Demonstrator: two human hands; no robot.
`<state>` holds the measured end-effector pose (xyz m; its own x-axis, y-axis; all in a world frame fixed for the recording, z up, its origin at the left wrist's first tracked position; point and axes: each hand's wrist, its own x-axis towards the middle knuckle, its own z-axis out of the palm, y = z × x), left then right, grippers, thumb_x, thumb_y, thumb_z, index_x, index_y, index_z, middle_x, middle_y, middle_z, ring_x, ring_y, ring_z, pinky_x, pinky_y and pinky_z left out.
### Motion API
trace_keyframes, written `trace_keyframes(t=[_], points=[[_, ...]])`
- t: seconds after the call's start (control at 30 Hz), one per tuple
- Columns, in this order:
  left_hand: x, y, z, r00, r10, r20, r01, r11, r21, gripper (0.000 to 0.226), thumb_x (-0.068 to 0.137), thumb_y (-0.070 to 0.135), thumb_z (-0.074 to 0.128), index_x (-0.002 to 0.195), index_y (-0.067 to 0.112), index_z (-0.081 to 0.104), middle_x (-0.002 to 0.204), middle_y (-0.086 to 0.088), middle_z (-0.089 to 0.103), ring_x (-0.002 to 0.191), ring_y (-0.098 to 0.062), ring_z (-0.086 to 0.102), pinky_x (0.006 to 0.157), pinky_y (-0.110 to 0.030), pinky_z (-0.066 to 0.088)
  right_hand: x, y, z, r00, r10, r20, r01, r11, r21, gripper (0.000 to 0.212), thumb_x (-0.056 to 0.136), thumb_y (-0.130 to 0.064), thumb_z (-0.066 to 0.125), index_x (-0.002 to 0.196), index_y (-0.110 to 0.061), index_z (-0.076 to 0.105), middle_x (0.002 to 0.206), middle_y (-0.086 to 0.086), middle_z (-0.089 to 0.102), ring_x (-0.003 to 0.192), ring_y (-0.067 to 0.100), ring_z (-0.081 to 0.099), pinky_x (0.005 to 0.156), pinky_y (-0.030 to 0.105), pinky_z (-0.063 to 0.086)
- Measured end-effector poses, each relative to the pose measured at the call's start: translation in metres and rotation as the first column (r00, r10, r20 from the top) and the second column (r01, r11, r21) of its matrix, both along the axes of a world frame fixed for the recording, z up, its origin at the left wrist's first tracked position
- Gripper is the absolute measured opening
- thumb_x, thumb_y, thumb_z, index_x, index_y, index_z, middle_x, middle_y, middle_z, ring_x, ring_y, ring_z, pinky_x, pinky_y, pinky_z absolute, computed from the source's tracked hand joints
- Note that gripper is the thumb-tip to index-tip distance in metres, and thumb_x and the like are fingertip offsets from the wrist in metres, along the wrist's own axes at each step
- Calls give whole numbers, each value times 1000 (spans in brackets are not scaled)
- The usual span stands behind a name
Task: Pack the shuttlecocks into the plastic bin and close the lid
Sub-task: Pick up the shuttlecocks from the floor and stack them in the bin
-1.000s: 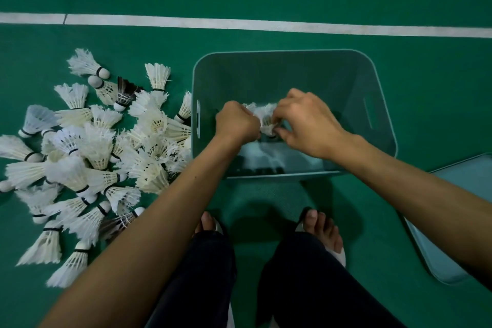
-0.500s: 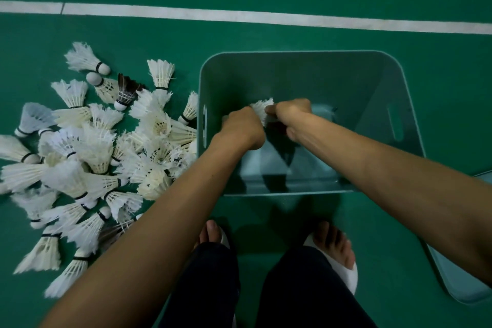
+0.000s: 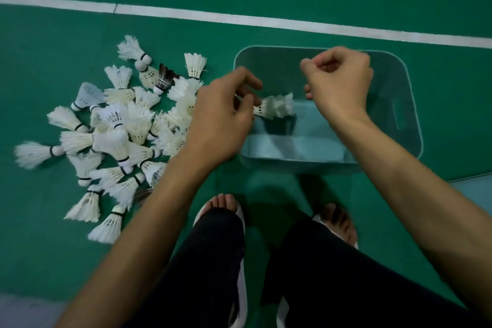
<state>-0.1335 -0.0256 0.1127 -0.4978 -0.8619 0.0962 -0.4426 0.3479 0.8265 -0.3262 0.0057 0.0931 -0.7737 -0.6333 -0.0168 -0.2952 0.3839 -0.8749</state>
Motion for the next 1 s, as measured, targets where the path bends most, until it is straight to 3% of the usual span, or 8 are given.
trace_keyframes(t=[0.17, 0.3, 0.43, 0.6, 0.7, 0.8, 0.93, 1.0], points=[[76, 18, -50, 917, 357, 176, -360, 933, -13, 10, 94, 10, 62, 97, 17, 68, 90, 6, 71, 78, -6, 66, 66, -25, 52, 98, 18, 30, 936, 346, -58, -351, 928, -128, 8, 85, -21, 69, 78, -18, 67, 73, -6, 70, 62, 16, 70, 63, 41, 60], [120, 31, -109, 793, 419, 441, -470, 883, 7, 12, 84, 18, 68, 95, 20, 64, 91, 4, 70, 79, -19, 65, 67, -32, 51, 154, 22, -2, 807, 590, 2, -590, 807, 17, 3, 91, -10, 64, 92, -11, 66, 87, -1, 69, 70, 17, 68, 67, 43, 58], [124, 42, -135, 685, 492, 537, -582, 813, -2, 39, 76, 32, 79, 100, 21, 51, 99, 1, 63, 88, -26, 61, 73, -42, 54, 181, 25, -50, 639, 767, -57, -722, 624, 298, 20, 85, 5, 57, 101, -8, 61, 111, 7, 59, 103, 26, 56, 89, 43, 51], [99, 39, -148, 629, 595, 501, -656, 751, -69, 66, 80, 52, 78, 118, 11, 42, 116, -12, 55, 102, -35, 57, 76, -45, 49, 175, 25, -92, 410, 899, -153, -652, 406, 640, 43, 82, 2, 62, 125, -1, 56, 165, 19, 13, 149, 44, 15, 117, 51, 31], [88, 30, -154, 656, 584, 478, -640, 766, -57, 61, 81, 41, 81, 119, 9, 45, 117, -15, 59, 102, -37, 59, 73, -42, 45, 174, 14, -106, 582, 813, -29, -645, 483, 592, 56, 100, -15, 48, 154, -6, 34, 165, 22, 15, 152, 40, 16, 121, 50, 19], [86, 25, -156, 718, 560, 413, -618, 786, 9, 54, 78, 19, 80, 119, 11, 46, 108, -15, 65, 93, -36, 61, 68, -34, 38, 176, 11, -108, 623, 780, -53, -599, 520, 609, 44, 100, -13, 48, 143, -3, 47, 152, 21, 36, 140, 37, 33, 113, 44, 27], [93, 21, -146, 785, 557, 272, -569, 822, -39, 69, 68, 11, 81, 127, 16, 45, 112, -8, 60, 87, -20, 52, 70, -27, 34, 184, 29, -93, 320, 906, -276, -513, 410, 754, 41, 81, -20, 74, 118, -4, 69, 138, 18, 46, 135, 41, 31, 116, 48, 27], [96, 14, -138, 818, 495, 292, -488, 867, -102, 73, 68, 12, 76, 135, 21, 50, 116, -6, 54, 88, -16, 49, 72, -27, 37, 183, 32, -89, 265, 919, -293, -452, 386, 804, 44, 80, -22, 75, 119, -3, 68, 138, 20, 46, 138, 44, 28, 118, 51, 25]])
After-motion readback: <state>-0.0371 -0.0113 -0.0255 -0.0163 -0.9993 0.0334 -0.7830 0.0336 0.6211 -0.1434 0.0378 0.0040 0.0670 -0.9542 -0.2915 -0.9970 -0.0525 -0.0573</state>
